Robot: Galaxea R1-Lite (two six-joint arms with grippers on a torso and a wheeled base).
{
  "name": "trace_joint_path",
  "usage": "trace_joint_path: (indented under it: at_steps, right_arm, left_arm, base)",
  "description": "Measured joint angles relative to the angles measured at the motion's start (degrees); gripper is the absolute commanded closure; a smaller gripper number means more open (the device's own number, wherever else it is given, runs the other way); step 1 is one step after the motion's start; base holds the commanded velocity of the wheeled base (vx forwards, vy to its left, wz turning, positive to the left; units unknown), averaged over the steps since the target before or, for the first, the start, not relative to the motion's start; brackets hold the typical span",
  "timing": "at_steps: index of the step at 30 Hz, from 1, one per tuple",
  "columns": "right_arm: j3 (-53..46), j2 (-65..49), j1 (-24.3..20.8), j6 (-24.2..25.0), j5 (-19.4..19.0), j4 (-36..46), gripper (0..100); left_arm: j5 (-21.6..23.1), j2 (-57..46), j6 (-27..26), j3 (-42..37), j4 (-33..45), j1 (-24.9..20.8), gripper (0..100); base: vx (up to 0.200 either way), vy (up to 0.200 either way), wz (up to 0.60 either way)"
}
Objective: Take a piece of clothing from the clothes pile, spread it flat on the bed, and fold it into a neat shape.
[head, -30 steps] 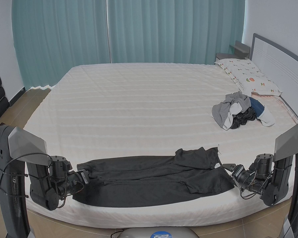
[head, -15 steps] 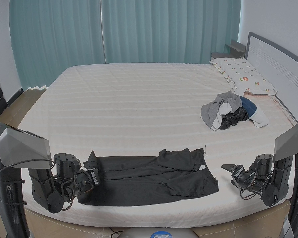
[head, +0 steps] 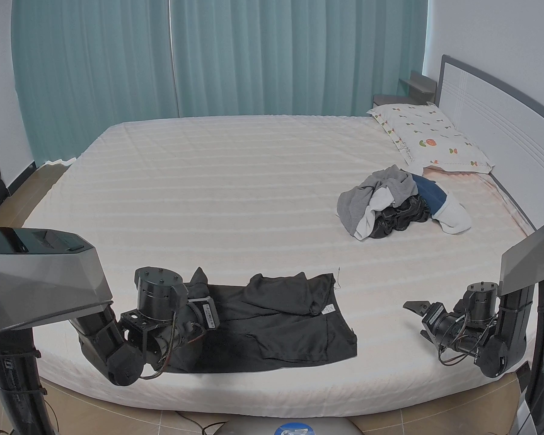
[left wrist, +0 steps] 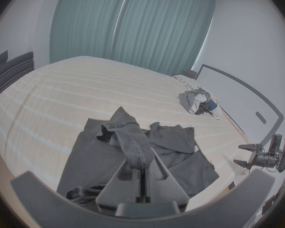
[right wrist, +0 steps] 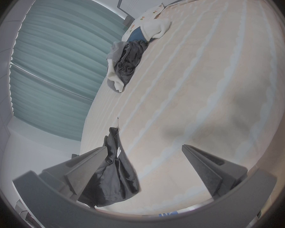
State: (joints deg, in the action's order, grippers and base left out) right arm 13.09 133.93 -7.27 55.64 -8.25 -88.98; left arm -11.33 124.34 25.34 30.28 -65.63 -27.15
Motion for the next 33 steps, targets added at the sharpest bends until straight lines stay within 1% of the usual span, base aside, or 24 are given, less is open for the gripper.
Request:
trace_joint_path:
  at_steps: [6,14,19,23,24,33]
  right_arm:
    - [0.02,0.04,-0.04,-0.07,0.02,0.02,0]
    - [0.02,0.12,-0.15,-0.09,0.02,0.00,0]
    - [0.05,0.44,-0.17,-0.13,0.10,0.00,0]
    - [0.07,0.66,-0.22,-0.18,0.10,0.00,0]
    - [0.07,0.67,-0.26,-0.18,0.10,0.02,0]
    - [0.16,0.83,-0.28,-0.18,0.11,0.00,0]
  left_arm:
    - [-0.83,-0.06,1.32,5.46,4.63,-4.24,100]
    - [-1.16,0.52,5.50,11.56,7.89,-8.55,100]
    - [-1.50,2.34,6.89,14.09,8.35,-10.12,100]
    - [-5.58,4.74,7.33,16.49,8.35,-10.42,100]
    - [-6.55,5.58,7.89,17.13,8.35,-10.42,0]
    - [-7.31,8.73,11.00,18.22,8.40,-10.67,0]
  base:
    - [0.000,-0.200,0.00]
    - [0.000,-0.200,0.00]
    - [0.000,0.000,0.00]
    - [0.000,0.000,0.00]
    - [0.000,0.000,0.00]
    - [0.000,0.000,0.00]
